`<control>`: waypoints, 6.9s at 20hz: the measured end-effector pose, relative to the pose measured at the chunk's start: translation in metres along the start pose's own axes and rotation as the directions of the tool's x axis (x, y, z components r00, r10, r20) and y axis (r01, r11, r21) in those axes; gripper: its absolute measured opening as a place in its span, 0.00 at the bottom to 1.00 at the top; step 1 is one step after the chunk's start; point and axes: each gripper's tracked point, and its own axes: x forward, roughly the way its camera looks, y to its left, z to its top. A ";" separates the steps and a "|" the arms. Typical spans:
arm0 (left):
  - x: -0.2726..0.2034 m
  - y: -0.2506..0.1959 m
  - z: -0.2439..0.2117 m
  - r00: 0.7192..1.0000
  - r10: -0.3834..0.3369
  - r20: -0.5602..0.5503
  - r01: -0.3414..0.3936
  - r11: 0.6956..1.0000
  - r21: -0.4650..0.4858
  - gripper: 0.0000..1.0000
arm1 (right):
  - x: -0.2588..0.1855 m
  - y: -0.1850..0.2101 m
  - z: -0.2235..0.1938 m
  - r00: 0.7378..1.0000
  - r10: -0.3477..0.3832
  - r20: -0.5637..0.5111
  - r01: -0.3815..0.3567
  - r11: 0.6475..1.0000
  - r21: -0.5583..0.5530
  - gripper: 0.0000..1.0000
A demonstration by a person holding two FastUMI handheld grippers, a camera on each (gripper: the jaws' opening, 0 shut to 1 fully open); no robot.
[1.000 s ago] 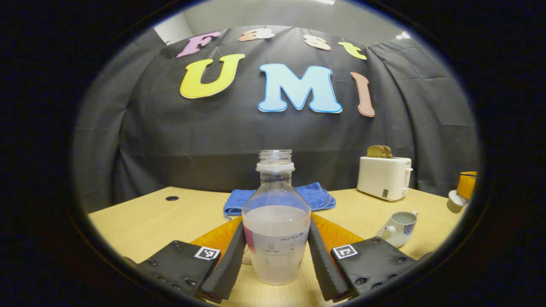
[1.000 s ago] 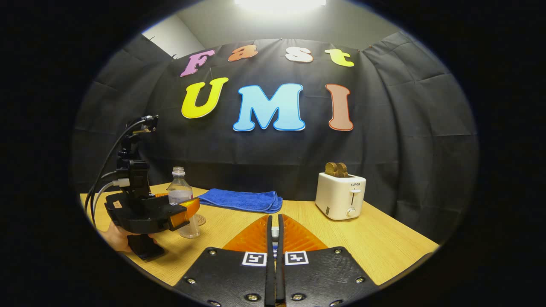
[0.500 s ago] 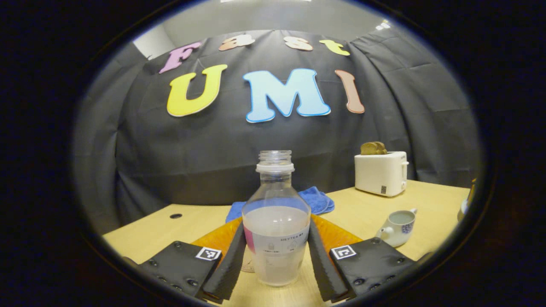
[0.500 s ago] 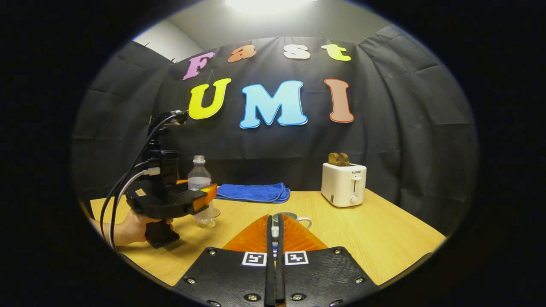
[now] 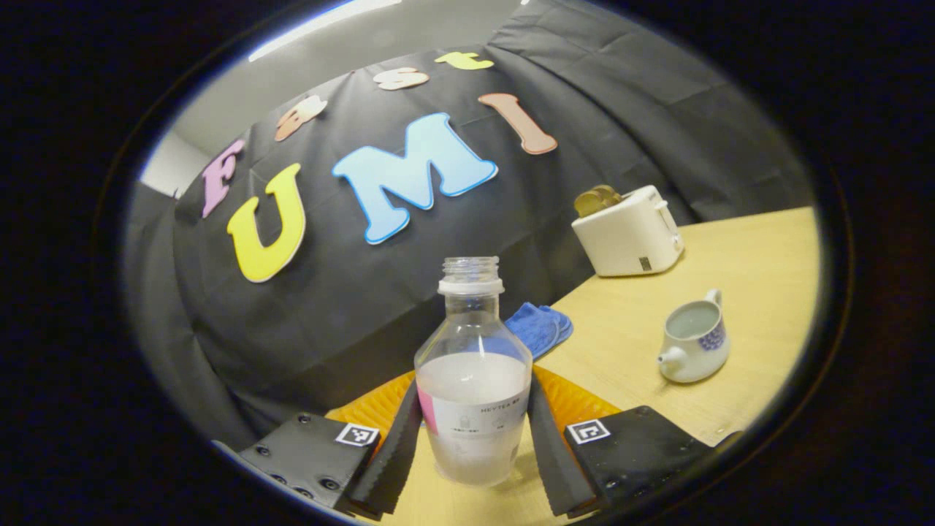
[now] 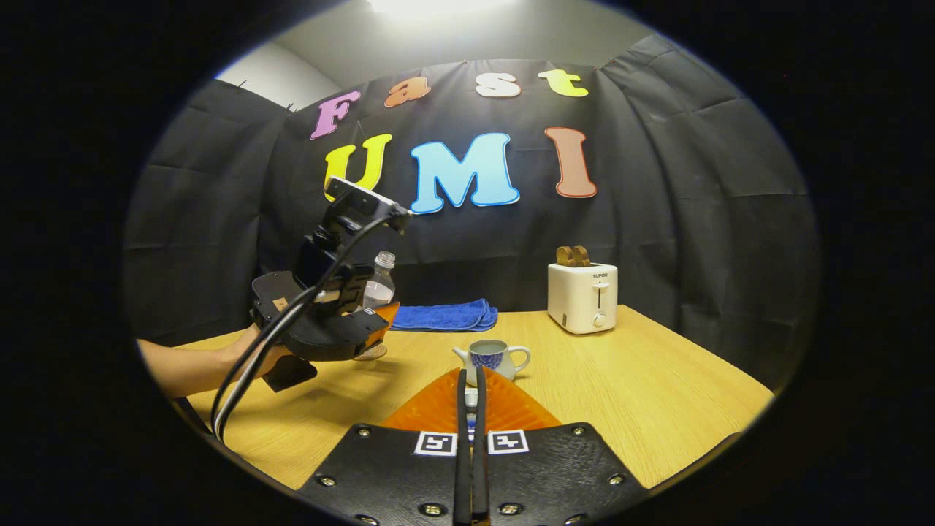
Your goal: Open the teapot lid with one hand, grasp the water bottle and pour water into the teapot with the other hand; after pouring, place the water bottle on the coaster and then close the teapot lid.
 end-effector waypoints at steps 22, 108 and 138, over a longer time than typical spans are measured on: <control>0.026 -0.084 0.004 0.989 -0.114 -0.096 0.148 0.707 0.691 0.84 | -0.023 -0.027 -0.024 0.998 -0.025 -0.056 0.026 1.000 0.014 0.01; 0.014 -0.080 0.004 0.976 -0.193 -0.097 0.204 0.675 0.709 0.84 | -0.033 -0.040 0.012 0.996 -0.069 0.061 0.066 0.997 0.043 0.01; 0.007 0.089 -0.070 0.995 0.070 0.068 -0.019 0.818 -0.575 0.83 | 0.091 0.025 0.008 0.999 0.030 0.030 -0.031 0.999 0.031 0.01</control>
